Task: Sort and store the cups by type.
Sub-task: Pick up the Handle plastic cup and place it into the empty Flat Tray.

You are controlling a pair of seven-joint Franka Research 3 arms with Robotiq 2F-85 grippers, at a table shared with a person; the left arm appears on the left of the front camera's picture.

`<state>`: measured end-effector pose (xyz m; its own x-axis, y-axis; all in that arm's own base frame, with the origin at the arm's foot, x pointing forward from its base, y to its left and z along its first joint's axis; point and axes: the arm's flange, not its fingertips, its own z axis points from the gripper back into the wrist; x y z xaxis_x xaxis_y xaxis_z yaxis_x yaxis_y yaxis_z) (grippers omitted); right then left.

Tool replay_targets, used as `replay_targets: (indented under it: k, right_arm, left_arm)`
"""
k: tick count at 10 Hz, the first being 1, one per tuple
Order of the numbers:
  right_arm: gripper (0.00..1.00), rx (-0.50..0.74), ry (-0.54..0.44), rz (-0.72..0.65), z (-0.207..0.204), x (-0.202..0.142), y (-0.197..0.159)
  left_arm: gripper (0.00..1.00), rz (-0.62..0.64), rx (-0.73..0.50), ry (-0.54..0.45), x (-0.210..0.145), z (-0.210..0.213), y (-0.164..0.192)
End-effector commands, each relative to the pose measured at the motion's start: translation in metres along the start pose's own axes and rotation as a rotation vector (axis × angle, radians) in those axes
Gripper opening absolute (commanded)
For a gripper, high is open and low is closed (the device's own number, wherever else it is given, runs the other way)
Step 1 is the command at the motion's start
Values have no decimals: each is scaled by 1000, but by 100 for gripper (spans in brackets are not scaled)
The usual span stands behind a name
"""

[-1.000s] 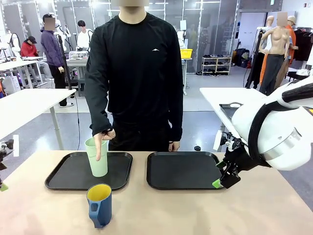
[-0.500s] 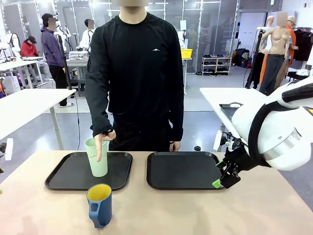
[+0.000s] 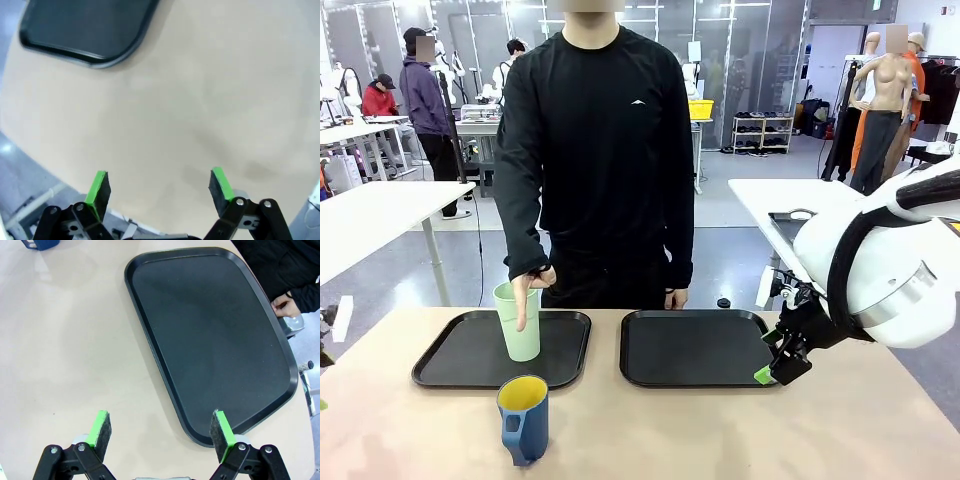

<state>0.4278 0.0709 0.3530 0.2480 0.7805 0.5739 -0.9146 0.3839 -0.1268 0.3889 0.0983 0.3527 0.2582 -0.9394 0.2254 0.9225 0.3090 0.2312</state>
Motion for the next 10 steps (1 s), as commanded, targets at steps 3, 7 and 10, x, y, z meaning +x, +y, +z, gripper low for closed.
replay_targets:
  k: [3, 7, 10]
  right_arm:
    - [100, 3, 4, 10, -1, -1, -1]
    - [100, 3, 4, 10, -1, -1, -1]
    - [100, 3, 4, 10, -1, -1, -1]
  left_arm:
    - [100, -58, -73, -300, -19, -31, -2]
    - [100, -2, -183, -478, -22, -42, -3]
    - [100, 45, -222, -660, -17, -47, 0]
